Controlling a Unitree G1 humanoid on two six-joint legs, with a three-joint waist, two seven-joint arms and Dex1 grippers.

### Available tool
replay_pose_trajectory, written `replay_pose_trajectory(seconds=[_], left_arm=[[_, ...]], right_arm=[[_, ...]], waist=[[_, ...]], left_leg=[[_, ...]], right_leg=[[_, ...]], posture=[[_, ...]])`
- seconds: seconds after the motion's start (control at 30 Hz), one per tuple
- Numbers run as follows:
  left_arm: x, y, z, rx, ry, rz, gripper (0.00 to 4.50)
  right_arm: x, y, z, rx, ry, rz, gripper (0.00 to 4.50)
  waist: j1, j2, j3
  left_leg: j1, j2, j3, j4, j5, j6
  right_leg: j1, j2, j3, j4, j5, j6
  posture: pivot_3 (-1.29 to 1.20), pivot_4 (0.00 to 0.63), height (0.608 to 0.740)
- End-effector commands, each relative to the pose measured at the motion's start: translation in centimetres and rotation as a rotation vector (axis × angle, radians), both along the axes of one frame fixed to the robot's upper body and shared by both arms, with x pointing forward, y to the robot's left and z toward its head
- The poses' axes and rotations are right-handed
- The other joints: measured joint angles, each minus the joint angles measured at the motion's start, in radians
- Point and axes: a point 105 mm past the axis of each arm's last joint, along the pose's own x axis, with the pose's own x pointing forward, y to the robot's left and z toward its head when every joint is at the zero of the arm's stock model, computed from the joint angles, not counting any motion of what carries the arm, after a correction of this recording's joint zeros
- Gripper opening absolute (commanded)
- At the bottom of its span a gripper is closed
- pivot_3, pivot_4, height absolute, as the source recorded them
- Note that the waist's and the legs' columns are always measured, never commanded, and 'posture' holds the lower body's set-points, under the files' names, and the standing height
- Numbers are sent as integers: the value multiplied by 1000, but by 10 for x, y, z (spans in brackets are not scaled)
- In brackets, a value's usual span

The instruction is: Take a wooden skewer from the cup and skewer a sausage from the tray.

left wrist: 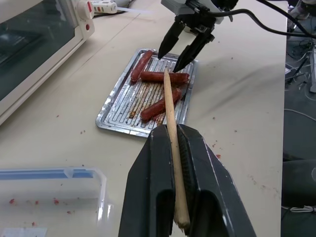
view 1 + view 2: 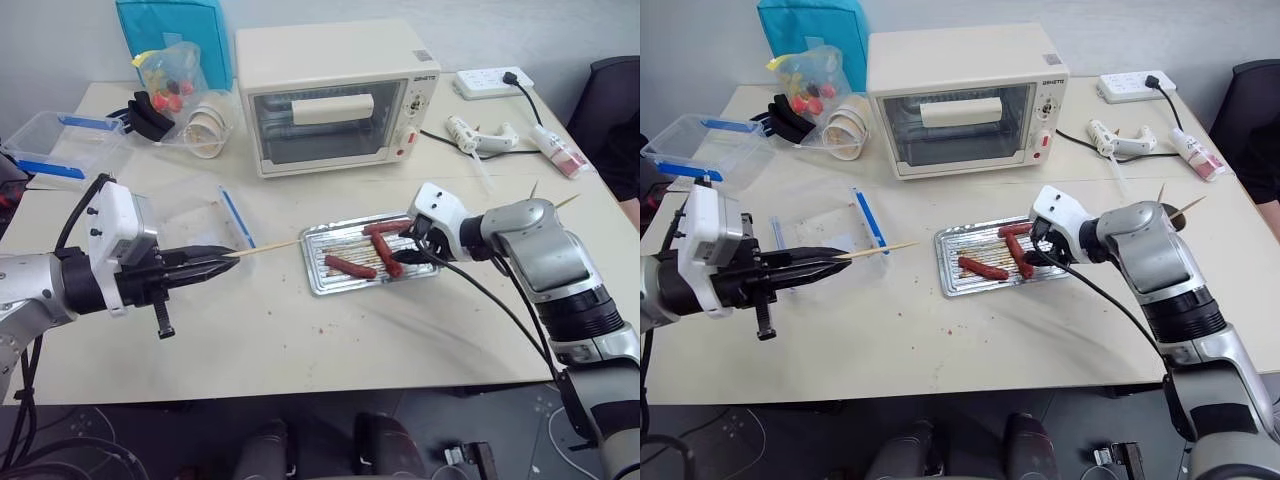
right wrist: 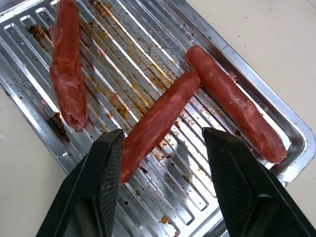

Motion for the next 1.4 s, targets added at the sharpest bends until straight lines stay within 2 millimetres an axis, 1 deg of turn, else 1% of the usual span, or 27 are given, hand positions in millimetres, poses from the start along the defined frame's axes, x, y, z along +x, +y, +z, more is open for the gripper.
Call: replay_pose_trajectory(seconds=[0.03, 0.2, 0.57, 0.93, 1.3, 1.4], left_arm=[[-2, 0, 6, 7, -40, -6, 0], [-2, -1, 7, 7, -42, -6, 0], [-4, 0, 8, 8, -48, 7, 0], [-4, 1, 10, 8, -51, 16, 0], [-4, 0, 9, 5, -54, 13, 0], [-3, 0, 9, 6, -55, 10, 0]], right_arm=[[-3, 6, 10, 21, -37, 23, 2604], [-4, 10, 4, 24, -26, 31, 2604], [8, 8, -18, 1, -20, 11, 2604], [7, 10, -26, -8, -10, 18, 2604], [7, 7, -26, -23, -12, 25, 2604], [6, 6, -26, -25, -10, 30, 1988]], waist=[[0, 0, 0], [0, 0, 0], [0, 0, 0], [-1, 0, 0], [-1, 0, 0], [-1, 0, 0]], left_leg=[[0, 0, 0, 0, 0, 0], [0, 0, 0, 0, 0, 0], [0, 0, 0, 0, 0, 0], [0, 0, 0, 0, 0, 0], [0, 0, 0, 0, 0, 0], [0, 0, 0, 0, 0, 0]], right_leg=[[0, 0, 0, 0, 0, 0], [0, 0, 0, 0, 0, 0], [0, 0, 0, 0, 0, 0], [0, 0, 0, 0, 0, 0], [0, 0, 0, 0, 0, 0], [0, 0, 0, 0, 0, 0]], posture=[[0, 150, 740], [0, 150, 740], [0, 150, 740], [0, 150, 740], [0, 150, 740], [0, 150, 740]])
